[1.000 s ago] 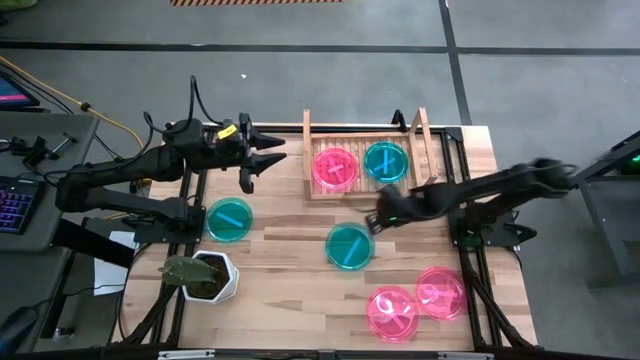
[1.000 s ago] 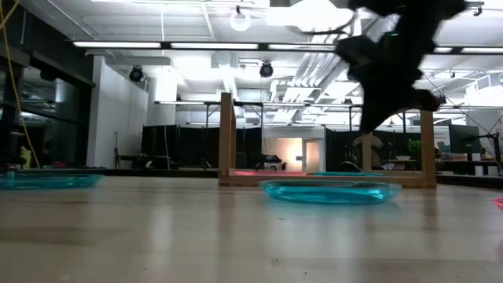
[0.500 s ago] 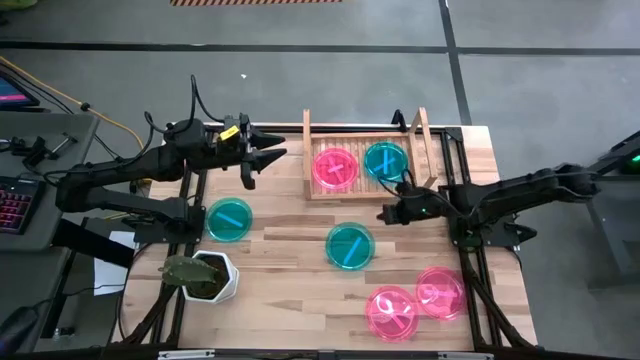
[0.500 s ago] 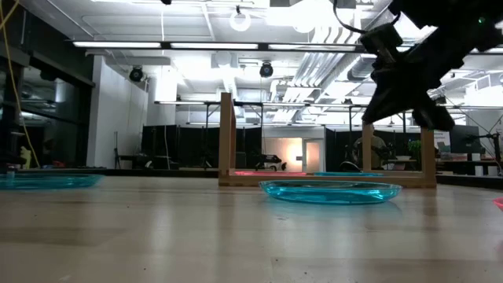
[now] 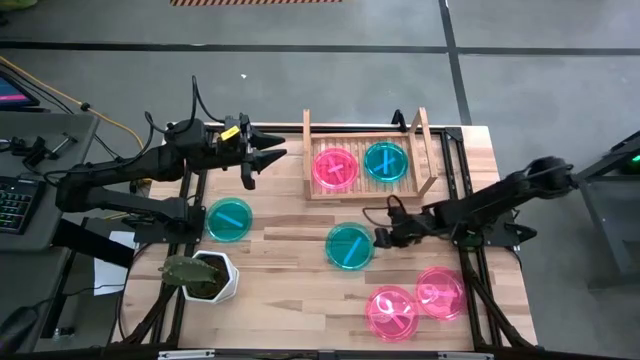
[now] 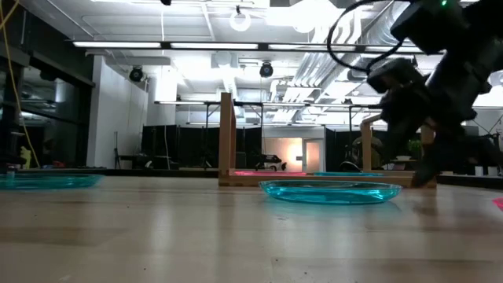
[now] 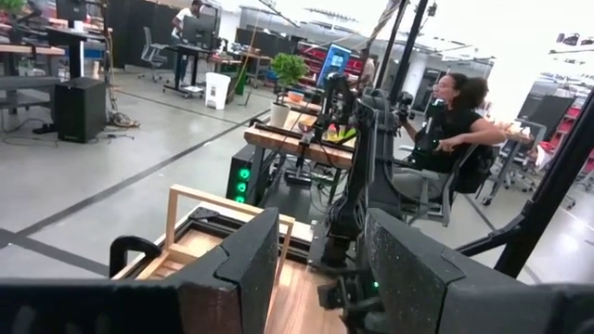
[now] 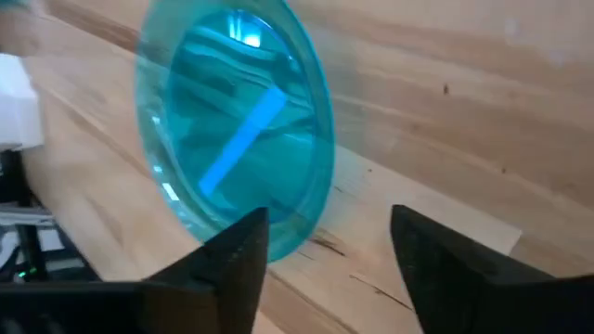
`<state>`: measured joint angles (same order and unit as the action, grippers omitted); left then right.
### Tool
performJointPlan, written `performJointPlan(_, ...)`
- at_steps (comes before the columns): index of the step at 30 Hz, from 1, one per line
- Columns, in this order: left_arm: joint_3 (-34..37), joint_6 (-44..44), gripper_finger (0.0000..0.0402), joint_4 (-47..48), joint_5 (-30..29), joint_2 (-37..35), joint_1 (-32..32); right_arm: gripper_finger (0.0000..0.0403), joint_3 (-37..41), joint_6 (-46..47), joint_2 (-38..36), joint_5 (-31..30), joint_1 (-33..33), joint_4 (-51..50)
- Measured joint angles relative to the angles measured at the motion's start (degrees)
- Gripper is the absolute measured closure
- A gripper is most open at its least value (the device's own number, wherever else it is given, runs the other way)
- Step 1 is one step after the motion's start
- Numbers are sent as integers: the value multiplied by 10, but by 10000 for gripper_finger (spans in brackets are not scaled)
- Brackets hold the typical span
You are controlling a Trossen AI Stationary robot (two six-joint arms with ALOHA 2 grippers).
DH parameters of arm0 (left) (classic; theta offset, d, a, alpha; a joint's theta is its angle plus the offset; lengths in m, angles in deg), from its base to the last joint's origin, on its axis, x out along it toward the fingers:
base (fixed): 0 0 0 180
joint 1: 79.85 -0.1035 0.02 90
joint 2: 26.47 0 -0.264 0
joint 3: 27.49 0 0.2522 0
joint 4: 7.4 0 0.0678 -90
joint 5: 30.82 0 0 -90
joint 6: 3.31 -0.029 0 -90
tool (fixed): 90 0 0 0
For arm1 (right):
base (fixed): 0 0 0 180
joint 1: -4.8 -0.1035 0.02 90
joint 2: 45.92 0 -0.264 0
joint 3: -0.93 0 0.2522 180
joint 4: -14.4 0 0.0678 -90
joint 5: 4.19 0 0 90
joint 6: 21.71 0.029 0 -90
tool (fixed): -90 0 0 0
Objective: Place and stack plates onto a shelf
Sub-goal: Stack the blue plate on top of the other blue plates on the shelf
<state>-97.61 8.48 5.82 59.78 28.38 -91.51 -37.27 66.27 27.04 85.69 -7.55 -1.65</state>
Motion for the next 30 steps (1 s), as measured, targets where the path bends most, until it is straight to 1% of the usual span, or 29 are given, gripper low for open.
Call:
performJointPlan(3,0,0,250,4,0,0,0,172,0,22,46,-2,-9,49)
performJointPlan(6,0,0,250,11,0,0,0,170,-1,40,91,-6,-13,114)
performJointPlan(10,0,0,250,30,1,0,0,177,-5,69,143,-24,-14,180)
performJointPlan(14,0,0,250,46,1,0,0,195,-7,106,177,-49,-14,211)
performJointPlan(16,0,0,250,52,1,0,0,220,-7,111,188,-55,-14,214)
performJointPlan(17,0,0,250,54,1,0,0,240,-8,111,192,-56,-13,215)
performJointPlan(19,0,0,250,55,1,0,0,293,-7,111,197,-59,-13,213)
performJointPlan(21,0,0,250,54,1,0,0,362,-7,108,199,-69,-14,206)
performJointPlan(22,0,0,250,54,1,0,0,382,-7,110,198,-79,-13,204)
performJointPlan(26,0,0,250,52,1,-4,0,396,-3,106,167,-109,-10,195)
performJointPlan(28,0,-2,250,43,1,-7,0,400,1,88,135,-120,-10,178)
performJointPlan(30,0,-9,250,44,1,-14,0,401,-1,74,93,-129,-8,184)
